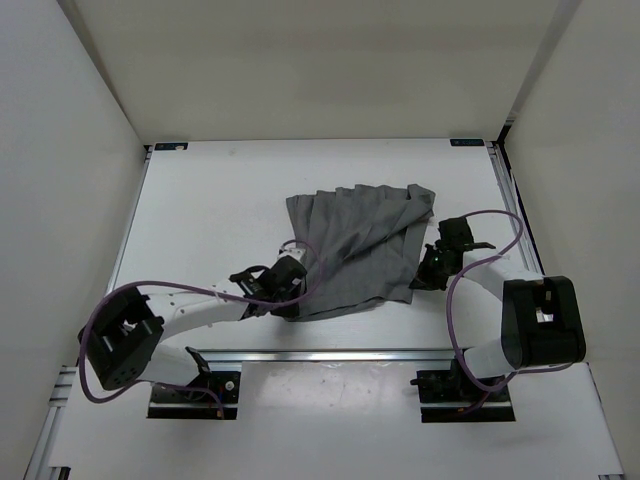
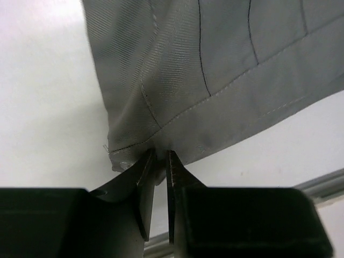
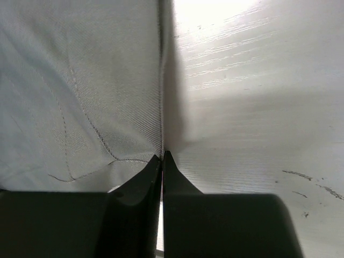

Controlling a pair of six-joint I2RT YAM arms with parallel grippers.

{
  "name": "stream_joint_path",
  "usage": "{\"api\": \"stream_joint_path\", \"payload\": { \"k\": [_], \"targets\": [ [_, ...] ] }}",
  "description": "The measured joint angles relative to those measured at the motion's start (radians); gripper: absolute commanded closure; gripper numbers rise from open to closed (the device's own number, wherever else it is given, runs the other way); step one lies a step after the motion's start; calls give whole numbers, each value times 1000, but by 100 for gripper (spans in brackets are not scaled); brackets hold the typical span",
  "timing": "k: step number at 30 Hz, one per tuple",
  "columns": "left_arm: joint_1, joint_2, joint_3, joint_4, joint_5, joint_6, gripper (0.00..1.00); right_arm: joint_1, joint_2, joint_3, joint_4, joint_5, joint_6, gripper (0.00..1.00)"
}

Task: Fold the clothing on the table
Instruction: Flatten the skirt out

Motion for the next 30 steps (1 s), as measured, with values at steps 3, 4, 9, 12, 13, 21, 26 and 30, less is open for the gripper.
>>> {"api": "stream_joint_path", "payload": {
  "k": [3, 4, 9, 12, 13, 21, 26, 30],
  "targets": [
    [-36, -13, -37, -8, 0, -24, 75, -6, 0, 0, 0, -4, 0, 100],
    [-40, -13, -46, -10, -1, -32, 74, -7, 0, 0, 0, -5, 0, 100],
    [-26, -18, -50, -6, 0, -36, 75, -23, -14, -3, 0, -29, -2, 79],
    [2, -25, -48, -23, -9, -26, 74, -34, -68, -5, -2, -39, -7, 65],
    [10, -29, -48, -29, -14, -21, 74, -34, -90, -5, -3, -37, -9, 62],
    [43, -85, -49, -75, -29, -9, 75, -12, -147, -54, 0, -55, -10, 59],
    [49, -117, -65, -74, -27, -10, 75, 21, -122, -112, 14, -90, 10, 58],
    [52, -121, -76, -72, -27, -10, 74, 27, -119, -150, 105, -167, 35, 61]
  ]
}}
